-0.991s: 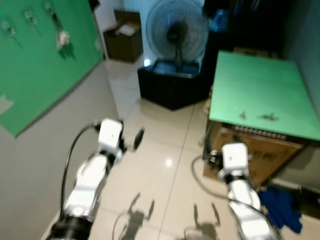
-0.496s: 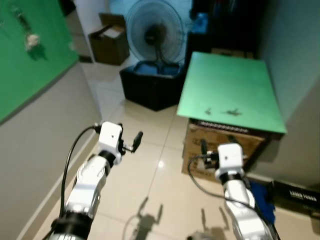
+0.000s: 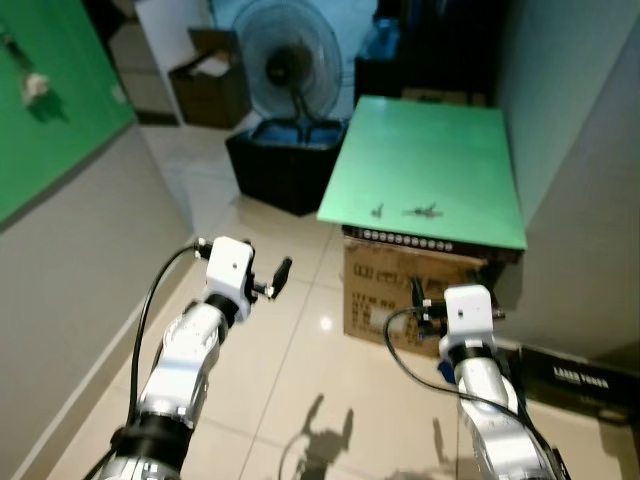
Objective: Hang keys on a hook
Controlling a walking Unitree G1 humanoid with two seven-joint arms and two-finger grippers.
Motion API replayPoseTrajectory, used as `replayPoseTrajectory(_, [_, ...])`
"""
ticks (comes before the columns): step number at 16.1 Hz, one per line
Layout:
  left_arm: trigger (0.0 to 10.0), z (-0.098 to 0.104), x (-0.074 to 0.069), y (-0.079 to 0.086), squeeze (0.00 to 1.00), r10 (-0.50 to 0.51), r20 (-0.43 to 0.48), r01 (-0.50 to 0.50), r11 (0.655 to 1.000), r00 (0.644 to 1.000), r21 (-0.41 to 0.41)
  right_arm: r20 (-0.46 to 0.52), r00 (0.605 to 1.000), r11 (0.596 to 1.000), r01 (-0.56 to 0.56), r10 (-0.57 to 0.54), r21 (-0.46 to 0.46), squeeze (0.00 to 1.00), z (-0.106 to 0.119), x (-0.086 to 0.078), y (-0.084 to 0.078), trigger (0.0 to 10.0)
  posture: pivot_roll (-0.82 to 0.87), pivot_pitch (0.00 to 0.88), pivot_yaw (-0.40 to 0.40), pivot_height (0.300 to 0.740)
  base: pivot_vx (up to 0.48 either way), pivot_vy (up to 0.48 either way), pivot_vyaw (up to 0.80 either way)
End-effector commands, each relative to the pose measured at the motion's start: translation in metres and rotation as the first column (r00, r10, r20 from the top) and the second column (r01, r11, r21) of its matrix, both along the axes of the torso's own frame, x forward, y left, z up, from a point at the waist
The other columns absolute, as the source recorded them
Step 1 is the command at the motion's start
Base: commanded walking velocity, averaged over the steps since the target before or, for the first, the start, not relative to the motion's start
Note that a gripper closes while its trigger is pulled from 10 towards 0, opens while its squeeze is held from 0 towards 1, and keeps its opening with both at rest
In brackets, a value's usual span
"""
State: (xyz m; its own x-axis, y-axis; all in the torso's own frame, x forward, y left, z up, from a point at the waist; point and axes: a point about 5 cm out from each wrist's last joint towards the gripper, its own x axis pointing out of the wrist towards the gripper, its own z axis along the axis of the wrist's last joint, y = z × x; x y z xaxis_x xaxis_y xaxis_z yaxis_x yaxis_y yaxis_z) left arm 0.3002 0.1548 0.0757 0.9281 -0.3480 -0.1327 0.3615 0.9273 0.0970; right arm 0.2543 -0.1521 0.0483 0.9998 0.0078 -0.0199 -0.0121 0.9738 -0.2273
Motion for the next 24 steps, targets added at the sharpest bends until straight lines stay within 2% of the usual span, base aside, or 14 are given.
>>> replayPoseTrajectory(1, [10.0,0.002,0.0,0.0,0.0,-0.03,0.003,0.03,1.0,1.0,0.001,0.007,1.0,1.0,-0.018,0.018,0.002,0.0,0.002,0.002,0.005,10.0,-0.12,0.0,0.091,0.727,0.0,0.0,0.0])
replayPoseTrajectory(4, [10.0,-0.001,-0.002,-0.005,0.0,-0.053,-0.004,0.053,0.998,0.999,0.035,-0.003,1.0,1.0,-0.01,0.01,0.006,0.0,0.001,0.0,0.004,10.0,-0.12,0.0,0.087,0.727,0.477,0.0,0.0])
replayPoseTrajectory(6, [10.0,-0.002,-0.003,-0.004,0.0,-0.027,-0.01,0.027,1.0,1.0,-0.002,-0.005,1.0,1.0,-0.01,0.01,0.013,0.0,0.0,0.0,0.003,10.0,-0.12,0.0,0.076,0.727,0.48,0.0,0.0])
replayPoseTrajectory(7, [10.0,-0.003,-0.002,0.001,0.0,0.016,-0.009,-0.016,0.999,1.0,-0.032,-0.009,1.0,0.999,-0.021,0.022,0.028,0.0,0.001,0.002,0.002,10.0,-0.11,0.0,0.069,0.727,0.48,0.0,0.0])
replayPoseTrajectory(14, [10.0,-0.003,-0.006,-0.001,0.0,-0.005,0.008,0.005,1.0,1.0,-0.02,-0.004,1.0,0.999,-0.011,0.011,0.03,0.0,0.002,0.006,0.001,10.0,-0.11,0.0,0.066,0.727,0.48,0.0,0.0])
replayPoseTrajectory(18, [10.0,-0.004,-0.006,0.0,0.0,0.02,0.0,-0.02,0.996,1.0,-0.085,0.004,0.997,0.987,0.075,-0.077,0.144,0.0,0.003,0.003,-0.009,10.0,-0.12,0.0,0.071,0.727,0.48,0.0,0.0])
replayPoseTrajectory(19, [10.0,-0.003,-0.003,-0.003,0.0,0.035,-0.013,-0.037,0.989,0.999,-0.144,0.011,0.983,0.953,0.177,-0.185,0.244,0.0,0.004,0.001,-0.022,10.0,-0.13,0.0,0.083,0.727,0.48,0.0,0.0])
replayPoseTrajectory(20, [10.0,-0.003,-0.002,-0.003,0.0,0.04,-0.017,-0.042,0.987,0.999,-0.152,0.007,0.979,0.947,0.195,-0.203,0.255,0.0,0.003,0.001,-0.024,10.0,-0.13,0.0,0.083,0.727,0.48,0.0,0.0])
replayPoseTrajectory(22, [10.0,-0.006,0.003,-0.002,0.0,0.086,-0.068,-0.099,0.969,0.994,-0.225,-0.003,0.975,0.937,0.213,-0.221,0.275,0.0,0.001,-0.002,-0.025,10.0,-0.14,0.0,0.092,0.727,0.48,0.0,0.0])
replayPoseTrajectory(24, [10.0,-0.008,0.006,-0.006,0.0,0.077,-0.088,-0.093,0.977,0.993,-0.192,-0.014,0.97,0.926,0.235,-0.242,0.294,0.0,0.0,-0.003,-0.026,10.0,-0.14,0.0,0.102,0.727,0.236,0.0,0.0])
